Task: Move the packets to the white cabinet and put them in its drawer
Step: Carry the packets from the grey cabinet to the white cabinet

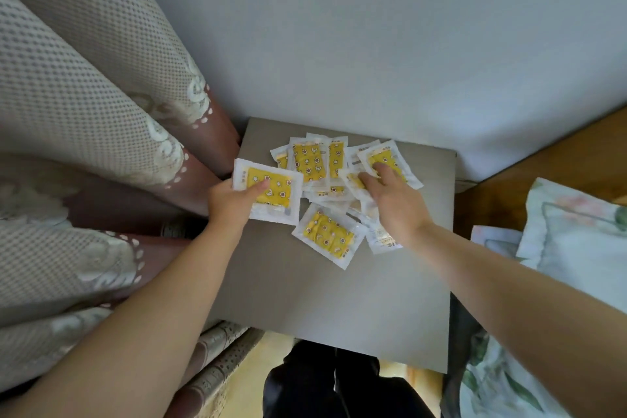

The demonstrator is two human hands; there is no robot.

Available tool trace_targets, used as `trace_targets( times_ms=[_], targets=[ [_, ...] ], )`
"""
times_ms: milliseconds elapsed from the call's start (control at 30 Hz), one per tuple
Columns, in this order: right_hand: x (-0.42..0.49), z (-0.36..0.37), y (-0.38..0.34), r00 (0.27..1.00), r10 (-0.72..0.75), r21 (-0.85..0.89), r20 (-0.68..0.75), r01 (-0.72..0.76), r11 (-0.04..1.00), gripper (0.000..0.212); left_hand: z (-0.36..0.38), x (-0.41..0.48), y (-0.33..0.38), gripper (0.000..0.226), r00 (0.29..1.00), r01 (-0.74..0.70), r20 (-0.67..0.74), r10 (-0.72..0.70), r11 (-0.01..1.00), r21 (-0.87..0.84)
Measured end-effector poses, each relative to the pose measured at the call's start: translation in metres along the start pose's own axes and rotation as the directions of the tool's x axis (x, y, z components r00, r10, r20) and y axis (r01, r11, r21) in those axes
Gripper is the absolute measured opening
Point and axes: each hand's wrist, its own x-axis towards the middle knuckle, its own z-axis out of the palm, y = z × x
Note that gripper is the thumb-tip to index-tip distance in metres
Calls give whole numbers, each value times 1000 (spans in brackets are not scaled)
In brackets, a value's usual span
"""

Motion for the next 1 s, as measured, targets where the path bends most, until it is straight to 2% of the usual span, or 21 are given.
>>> trace_targets(
  times_ms=[100, 200, 300, 400, 533, 633, 700, 733, 833, 867, 900, 933, 1000],
  targets=[
    [-11, -19, -8, 983, -57, 44, -176, 66, 997, 67, 1, -19, 16, 11, 997, 70, -18, -73, 989, -132],
    [-29, -46, -17, 950, -81, 105, -303, 118, 987, 66, 7, -45, 29, 8, 981, 191, 67, -180, 946, -260],
    [-48, -72, -27, 908, -115, 108, -403, 172, 979, 56, 12, -77, 38, 6, 962, 261, 147, -228, 928, -265],
    [-71, -89, -44, 844, -169, 68, -509, 235, 970, 41, 12, -104, 43, 26, 926, 335, 265, -270, 911, -242],
    [-101, -82, -72, 828, -190, 77, -527, 269, 960, 31, -6, -130, 46, 32, 859, 338, 461, -223, 923, -184],
    [-125, -68, -96, 872, -199, 153, -448, 294, 943, 48, -33, -139, 42, 45, 774, 335, 594, -220, 938, -90],
    [-142, -65, -119, 880, -226, 190, -417, 328, 925, 41, -53, -145, 37, 46, 712, 336, 654, -257, 942, 3],
    [-149, -65, -131, 881, -225, 196, -417, 329, 924, 39, -62, -148, 33, 45, 680, 346, 678, -278, 938, 37],
    [-175, -63, -167, 876, -222, 201, -428, 332, 922, 38, -87, -165, 20, 20, 611, 392, 720, -329, 916, 86],
    [-184, -62, -176, 863, -234, 163, -448, 336, 928, 27, -94, -170, 15, 19, 601, 397, 724, -338, 913, 96],
    [-194, -62, -184, 858, -226, 108, -462, 307, 945, 14, -100, -175, 10, 22, 593, 397, 728, -345, 911, 108],
    [-202, -62, -190, 866, -196, 47, -460, 244, 969, 11, -106, -180, 5, 24, 592, 389, 726, -349, 913, 122],
    [-219, -60, -198, 896, -61, -9, -440, 63, 998, 19, -115, -188, -6, 22, 600, 379, 715, -358, 915, 140]
  ],
)
